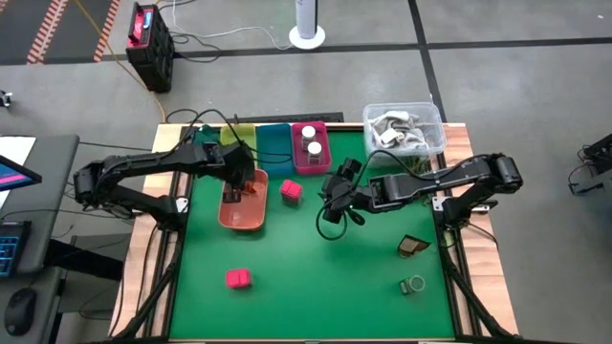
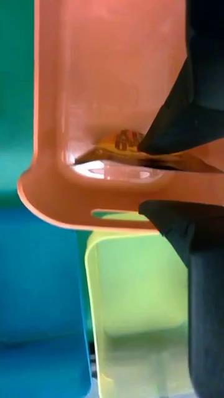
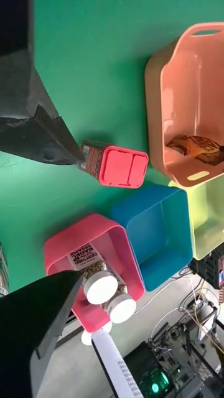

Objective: Sort spices by type
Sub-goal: Put the bottom red seasoning can into the yellow bin

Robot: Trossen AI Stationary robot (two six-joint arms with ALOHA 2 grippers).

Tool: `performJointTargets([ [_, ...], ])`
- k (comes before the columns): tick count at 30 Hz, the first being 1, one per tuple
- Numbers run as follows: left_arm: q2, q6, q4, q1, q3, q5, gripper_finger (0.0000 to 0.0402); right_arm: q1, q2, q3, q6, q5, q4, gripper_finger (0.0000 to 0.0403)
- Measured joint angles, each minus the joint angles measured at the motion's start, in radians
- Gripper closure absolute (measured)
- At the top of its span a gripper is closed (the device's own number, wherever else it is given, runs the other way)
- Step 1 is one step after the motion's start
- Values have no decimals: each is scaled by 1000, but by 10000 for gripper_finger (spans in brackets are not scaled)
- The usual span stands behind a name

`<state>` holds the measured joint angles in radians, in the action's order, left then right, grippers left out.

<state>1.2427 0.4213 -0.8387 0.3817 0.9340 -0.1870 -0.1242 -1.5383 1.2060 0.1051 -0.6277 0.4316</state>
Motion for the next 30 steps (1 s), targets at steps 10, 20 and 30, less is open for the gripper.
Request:
performJointTargets([
  [10, 0, -5, -3, -27, 50, -9, 224, 0, 0, 0, 1, 0, -2, 81],
  [20, 0, -134, -91, -130, 238, 68, 220, 0, 0, 0, 27, 0, 35, 81],
  [30, 3, -593, -91, -677, 249, 147, 220, 0, 0, 0, 64, 0, 92, 81],
])
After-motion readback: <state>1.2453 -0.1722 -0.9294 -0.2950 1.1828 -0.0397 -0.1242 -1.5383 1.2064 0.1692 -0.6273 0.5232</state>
